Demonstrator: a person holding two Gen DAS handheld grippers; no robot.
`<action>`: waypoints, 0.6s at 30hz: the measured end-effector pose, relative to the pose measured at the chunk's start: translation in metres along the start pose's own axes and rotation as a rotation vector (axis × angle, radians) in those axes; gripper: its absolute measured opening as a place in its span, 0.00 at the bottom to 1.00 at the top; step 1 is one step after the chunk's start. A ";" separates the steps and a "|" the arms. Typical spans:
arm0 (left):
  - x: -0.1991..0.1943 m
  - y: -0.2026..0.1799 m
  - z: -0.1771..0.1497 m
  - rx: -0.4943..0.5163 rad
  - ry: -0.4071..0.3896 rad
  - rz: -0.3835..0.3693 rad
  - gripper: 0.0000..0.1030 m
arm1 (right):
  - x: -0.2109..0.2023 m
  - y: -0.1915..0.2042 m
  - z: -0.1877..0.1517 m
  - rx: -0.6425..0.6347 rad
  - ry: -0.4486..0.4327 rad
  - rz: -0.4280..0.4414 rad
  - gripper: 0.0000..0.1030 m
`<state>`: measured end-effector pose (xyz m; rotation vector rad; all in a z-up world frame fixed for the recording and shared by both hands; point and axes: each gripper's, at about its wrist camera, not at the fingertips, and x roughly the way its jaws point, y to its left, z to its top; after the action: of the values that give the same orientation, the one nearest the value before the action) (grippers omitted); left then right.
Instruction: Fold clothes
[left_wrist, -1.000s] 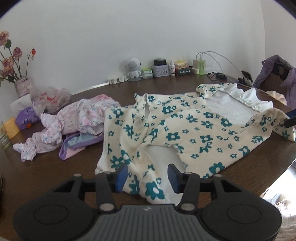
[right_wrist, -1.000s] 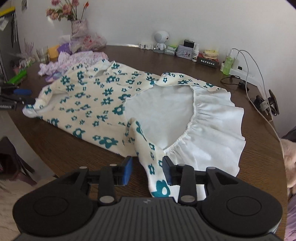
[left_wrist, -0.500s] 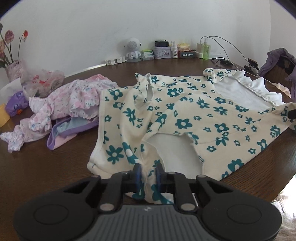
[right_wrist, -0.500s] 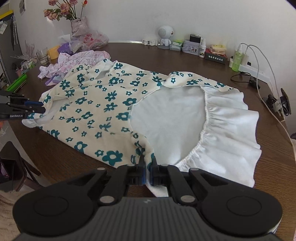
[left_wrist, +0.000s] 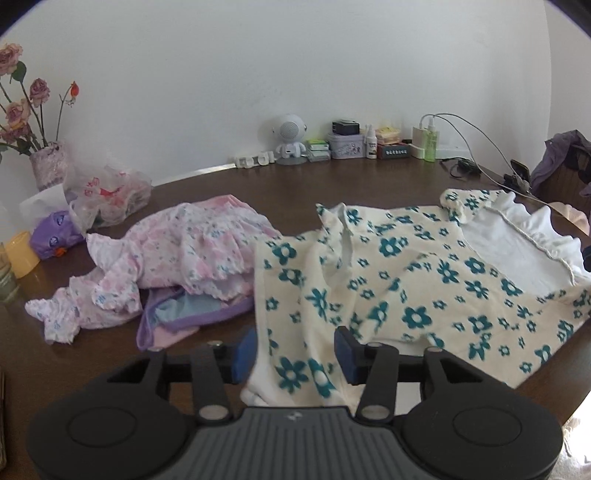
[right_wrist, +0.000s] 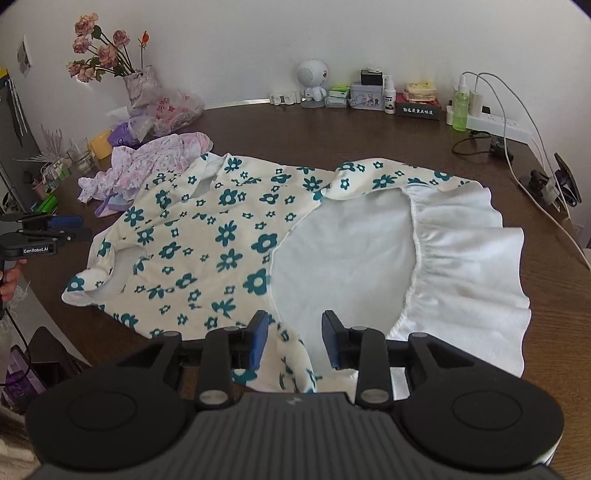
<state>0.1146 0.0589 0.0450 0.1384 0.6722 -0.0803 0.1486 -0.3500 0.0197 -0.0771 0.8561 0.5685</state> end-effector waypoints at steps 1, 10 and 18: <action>0.009 0.006 0.009 -0.004 0.011 0.003 0.50 | 0.010 0.002 0.009 -0.005 0.010 -0.006 0.31; 0.116 0.035 0.059 -0.031 0.153 -0.027 0.49 | 0.113 -0.002 0.080 0.018 0.123 -0.071 0.35; 0.141 0.042 0.065 -0.082 0.181 -0.092 0.25 | 0.178 -0.028 0.114 0.156 0.176 -0.108 0.35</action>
<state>0.2697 0.0866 0.0119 0.0362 0.8616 -0.1292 0.3330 -0.2624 -0.0396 -0.0310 1.0584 0.3956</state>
